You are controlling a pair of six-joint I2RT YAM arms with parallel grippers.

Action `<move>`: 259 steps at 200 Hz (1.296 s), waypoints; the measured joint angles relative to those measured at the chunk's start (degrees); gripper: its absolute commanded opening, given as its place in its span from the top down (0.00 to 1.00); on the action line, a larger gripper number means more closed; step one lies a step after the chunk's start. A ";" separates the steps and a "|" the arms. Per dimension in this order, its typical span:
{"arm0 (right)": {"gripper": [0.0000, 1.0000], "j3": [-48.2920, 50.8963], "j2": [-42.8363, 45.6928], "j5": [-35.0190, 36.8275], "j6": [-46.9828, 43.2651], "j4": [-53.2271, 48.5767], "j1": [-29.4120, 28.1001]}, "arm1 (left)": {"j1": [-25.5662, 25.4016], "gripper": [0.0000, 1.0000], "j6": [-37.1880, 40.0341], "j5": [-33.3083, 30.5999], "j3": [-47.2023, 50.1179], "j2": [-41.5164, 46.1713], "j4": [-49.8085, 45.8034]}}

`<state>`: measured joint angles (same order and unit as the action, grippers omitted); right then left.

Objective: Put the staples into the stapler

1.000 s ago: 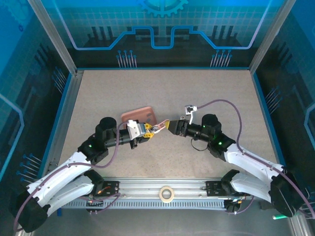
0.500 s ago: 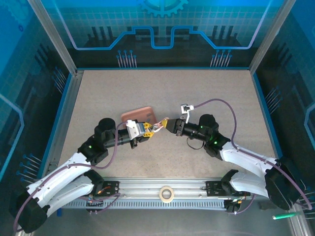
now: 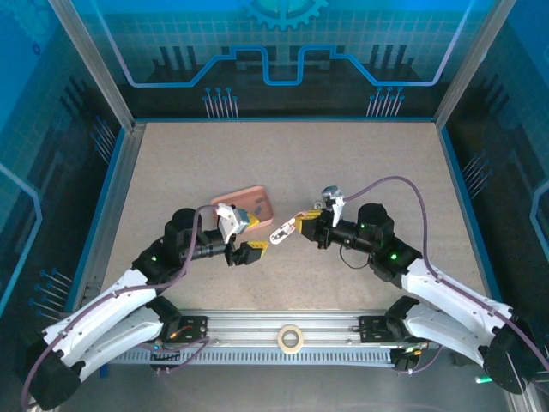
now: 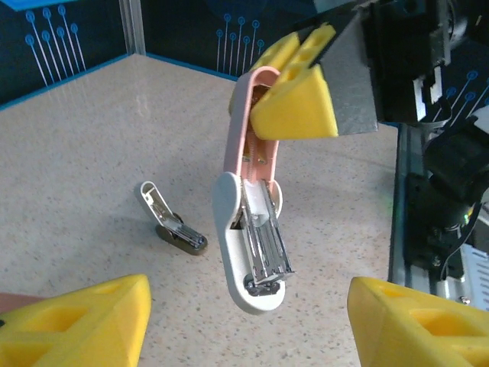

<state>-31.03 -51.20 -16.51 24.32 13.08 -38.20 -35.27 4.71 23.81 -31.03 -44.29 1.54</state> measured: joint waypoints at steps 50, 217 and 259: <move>0.86 -4.15 0.70 -4.68 -17.33 -10.51 1.79 | 0.00 0.31 -10.43 2.67 0.00 -3.45 -0.07; 0.86 -7.89 -2.73 -16.13 -26.45 -11.02 2.62 | -2.93 0.46 -21.31 13.33 0.35 -15.89 12.74; 0.85 -7.89 -2.23 -16.11 -26.29 -10.40 2.62 | -3.17 0.54 -21.35 13.57 0.44 -17.07 14.29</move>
<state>-38.92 -53.43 -32.62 -1.98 2.68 -35.57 -38.44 -16.64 37.39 -30.59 -61.36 15.84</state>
